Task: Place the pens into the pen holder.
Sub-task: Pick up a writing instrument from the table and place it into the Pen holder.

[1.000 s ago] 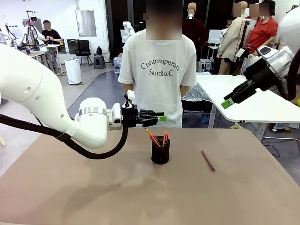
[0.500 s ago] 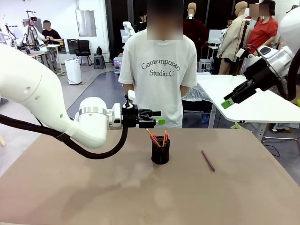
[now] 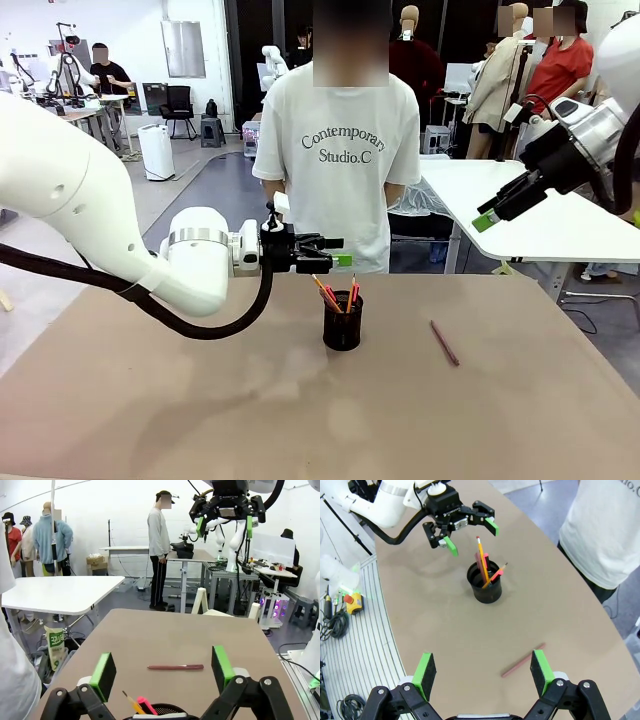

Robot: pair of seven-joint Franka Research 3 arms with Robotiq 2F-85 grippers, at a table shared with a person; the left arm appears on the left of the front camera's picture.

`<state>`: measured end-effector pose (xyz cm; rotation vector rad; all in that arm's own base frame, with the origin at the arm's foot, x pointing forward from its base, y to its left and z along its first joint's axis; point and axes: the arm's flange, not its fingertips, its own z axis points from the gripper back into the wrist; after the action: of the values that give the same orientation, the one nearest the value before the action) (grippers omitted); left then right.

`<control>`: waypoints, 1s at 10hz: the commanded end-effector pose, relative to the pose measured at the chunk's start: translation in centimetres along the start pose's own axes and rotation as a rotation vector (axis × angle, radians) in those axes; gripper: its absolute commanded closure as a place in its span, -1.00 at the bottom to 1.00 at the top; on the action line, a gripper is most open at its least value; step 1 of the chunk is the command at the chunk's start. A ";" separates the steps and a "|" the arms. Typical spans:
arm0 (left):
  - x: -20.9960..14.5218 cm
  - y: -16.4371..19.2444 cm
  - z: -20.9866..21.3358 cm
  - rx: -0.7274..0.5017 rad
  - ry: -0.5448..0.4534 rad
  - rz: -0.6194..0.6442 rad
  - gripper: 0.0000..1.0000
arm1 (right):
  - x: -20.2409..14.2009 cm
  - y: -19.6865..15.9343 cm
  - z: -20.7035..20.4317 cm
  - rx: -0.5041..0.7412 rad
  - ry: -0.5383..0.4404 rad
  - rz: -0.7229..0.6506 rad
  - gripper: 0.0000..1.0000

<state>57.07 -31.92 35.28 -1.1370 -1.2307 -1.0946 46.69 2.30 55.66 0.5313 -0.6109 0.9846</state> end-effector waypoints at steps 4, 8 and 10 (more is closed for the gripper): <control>3.1 -0.3 3.5 -0.056 0.095 -0.010 -1.00 | 0.0 0.0 0.1 0.005 -0.013 0.007 -1.00; 10.3 -2.7 10.9 -0.146 0.251 -0.042 -1.00 | 0.0 0.0 0.1 0.005 -0.013 0.007 -1.00; 13.1 -3.3 14.0 -0.147 0.378 -0.049 -1.00 | 0.0 0.0 0.1 0.005 -0.013 0.007 -1.00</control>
<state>53.20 -19.36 47.97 -0.9869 -0.9562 -1.3626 46.69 2.30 55.65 0.5313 -0.6106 0.9844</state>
